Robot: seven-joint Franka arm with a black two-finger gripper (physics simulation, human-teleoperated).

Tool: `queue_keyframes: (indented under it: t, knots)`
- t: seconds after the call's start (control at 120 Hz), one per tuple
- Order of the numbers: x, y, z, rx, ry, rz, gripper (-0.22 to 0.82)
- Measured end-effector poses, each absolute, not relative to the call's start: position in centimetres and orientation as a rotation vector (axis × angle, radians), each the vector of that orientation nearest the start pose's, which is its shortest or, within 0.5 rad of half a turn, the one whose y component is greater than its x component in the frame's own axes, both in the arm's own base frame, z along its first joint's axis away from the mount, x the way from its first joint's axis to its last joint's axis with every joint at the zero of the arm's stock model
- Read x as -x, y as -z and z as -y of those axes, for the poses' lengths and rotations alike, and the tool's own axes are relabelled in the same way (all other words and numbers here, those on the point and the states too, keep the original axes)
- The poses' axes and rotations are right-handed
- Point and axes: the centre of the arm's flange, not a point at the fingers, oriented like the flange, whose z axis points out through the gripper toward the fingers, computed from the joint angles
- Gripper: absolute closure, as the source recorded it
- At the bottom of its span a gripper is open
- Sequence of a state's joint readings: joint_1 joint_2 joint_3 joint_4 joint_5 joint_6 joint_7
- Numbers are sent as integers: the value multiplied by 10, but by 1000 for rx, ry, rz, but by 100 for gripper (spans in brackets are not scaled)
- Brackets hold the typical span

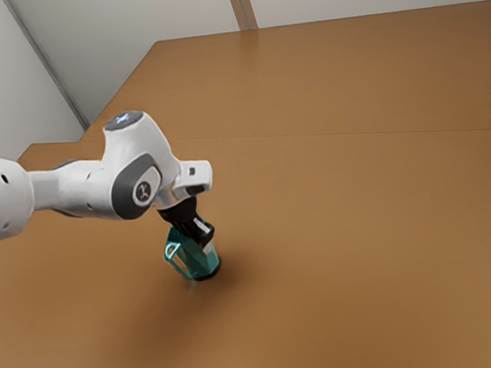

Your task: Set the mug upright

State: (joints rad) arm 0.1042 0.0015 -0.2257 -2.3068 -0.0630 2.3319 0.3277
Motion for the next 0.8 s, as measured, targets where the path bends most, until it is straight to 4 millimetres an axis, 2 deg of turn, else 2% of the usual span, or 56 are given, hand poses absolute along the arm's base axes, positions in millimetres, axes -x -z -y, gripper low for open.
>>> queue_keyframes:
  t: [0.058, 0.225, 0.317, 0.433, 0.583, 0.667, 0.8]
  knots:
    - [-508, -345, 65, 3118, 50, -632, 75]
    - [-506, -349, 69, 3118, 73, -612, 38]
    - [-505, -365, 69, 3111, 109, -600, 25]
    - [-507, -393, 67, 3102, 152, -576, 14]
    - [-519, -446, 68, 3096, 223, -559, 7]
    - [-529, -476, 59, 3110, 253, -507, 5]
    - [-556, -560, 58, 3118, 337, -469, 3]
